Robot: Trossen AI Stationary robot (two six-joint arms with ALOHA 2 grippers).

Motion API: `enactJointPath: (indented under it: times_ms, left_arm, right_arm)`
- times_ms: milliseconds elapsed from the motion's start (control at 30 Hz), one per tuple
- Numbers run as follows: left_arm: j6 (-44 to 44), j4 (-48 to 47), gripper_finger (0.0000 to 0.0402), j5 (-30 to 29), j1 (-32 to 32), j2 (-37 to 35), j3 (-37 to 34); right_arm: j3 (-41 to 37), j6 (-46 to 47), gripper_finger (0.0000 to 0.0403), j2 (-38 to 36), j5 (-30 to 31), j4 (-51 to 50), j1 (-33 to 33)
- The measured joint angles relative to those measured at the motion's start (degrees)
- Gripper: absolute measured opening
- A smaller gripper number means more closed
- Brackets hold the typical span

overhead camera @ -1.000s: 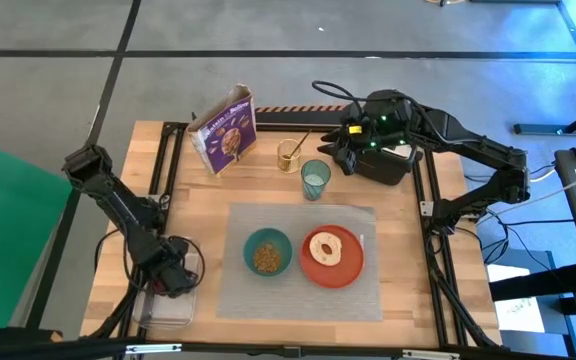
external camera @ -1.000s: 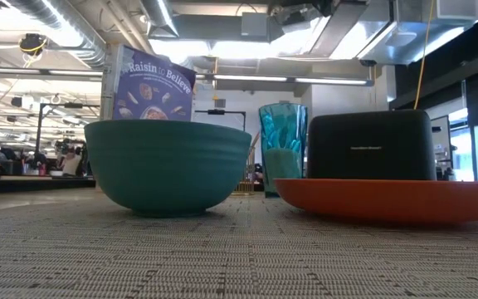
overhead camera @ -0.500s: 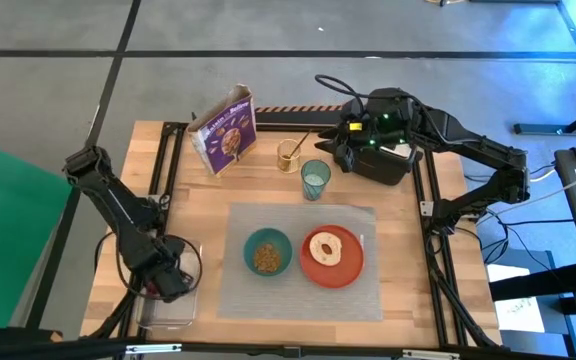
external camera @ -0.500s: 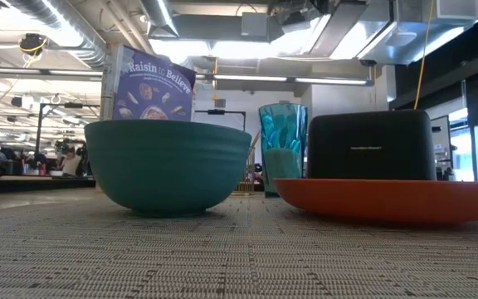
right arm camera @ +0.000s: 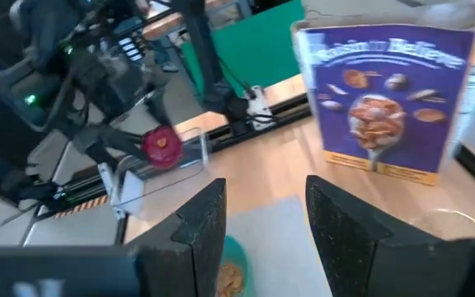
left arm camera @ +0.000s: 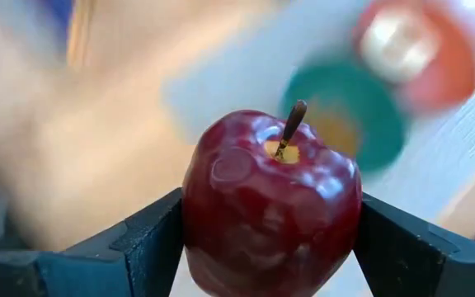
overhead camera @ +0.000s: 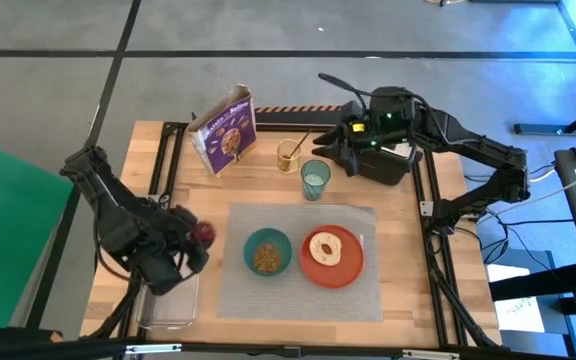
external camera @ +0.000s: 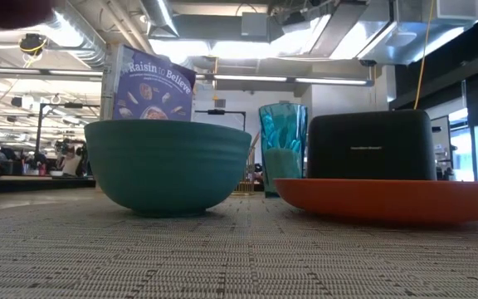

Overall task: Arrange a breakfast setting
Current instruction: Put the red apple on the orange plate

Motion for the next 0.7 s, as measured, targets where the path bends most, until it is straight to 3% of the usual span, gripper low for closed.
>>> enactJointPath:
  times_ms: [100,233,500,700]
  left_arm:
    - [13.2,3.6,0.0296,-11.6,3.2,0.0,2.6]
    - [31.9,12.1,0.0296,-16.8,9.0,0.0,4.7]
    - [65.5,38.2,0.0296,-17.2,19.0,0.0,6.0]
    - [78.8,51.1,0.0296,-7.7,24.9,0.0,6.0]
  right_arm:
    - [0.0,-0.1,0.0159,1.7,-1.6,3.7,3.0]
    - [-0.1,-0.3,0.0159,5.2,-5.3,13.2,7.4]
    - [-0.1,-4.7,0.0159,9.5,-5.9,24.7,10.9]
    - [-0.1,-8.3,0.0159,9.6,-6.9,26.6,10.9]
